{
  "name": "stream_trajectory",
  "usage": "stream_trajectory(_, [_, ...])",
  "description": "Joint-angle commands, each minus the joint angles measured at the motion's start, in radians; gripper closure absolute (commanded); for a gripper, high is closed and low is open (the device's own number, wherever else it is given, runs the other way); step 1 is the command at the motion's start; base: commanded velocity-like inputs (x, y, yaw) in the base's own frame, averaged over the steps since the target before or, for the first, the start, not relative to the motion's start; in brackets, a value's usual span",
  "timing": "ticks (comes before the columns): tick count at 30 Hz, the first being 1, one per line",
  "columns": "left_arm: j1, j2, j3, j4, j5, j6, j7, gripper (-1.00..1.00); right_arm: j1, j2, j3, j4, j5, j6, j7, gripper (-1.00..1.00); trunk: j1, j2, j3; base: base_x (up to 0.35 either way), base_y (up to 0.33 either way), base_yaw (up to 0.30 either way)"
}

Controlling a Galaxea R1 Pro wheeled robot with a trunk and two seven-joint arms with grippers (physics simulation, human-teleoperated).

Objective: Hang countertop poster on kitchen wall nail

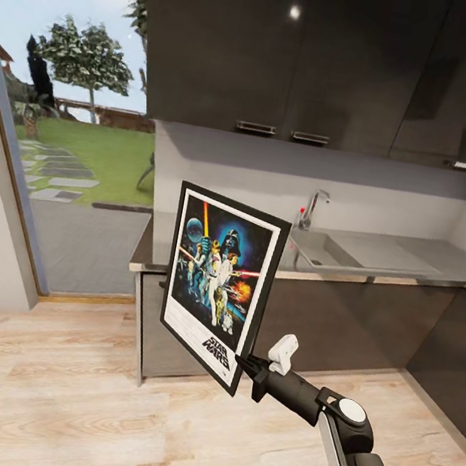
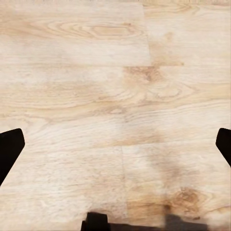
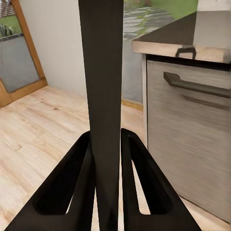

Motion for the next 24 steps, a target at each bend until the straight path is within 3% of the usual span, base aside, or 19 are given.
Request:
stream_trajectory(1, [0.0, -0.001, 0.004, -0.001, 0.0, -0.001, -0.007, -1.0, -0.001, -0.001, 0.001, -0.001, -0.005, 0.008, 0.001, 1.0, -0.004, 0.007, 0.002, 0.0, 0.0, 0.0])
stream_trajectory(24, [0.0, -0.001, 0.004, -0.001, 0.0, -0.001, -0.007, -1.0, -0.001, 0.0, -0.005, 0.016, -0.005, 0.005, -0.005, 1.0, -0.092, 0.168, 0.074, 0.0, 0.0, 0.0])
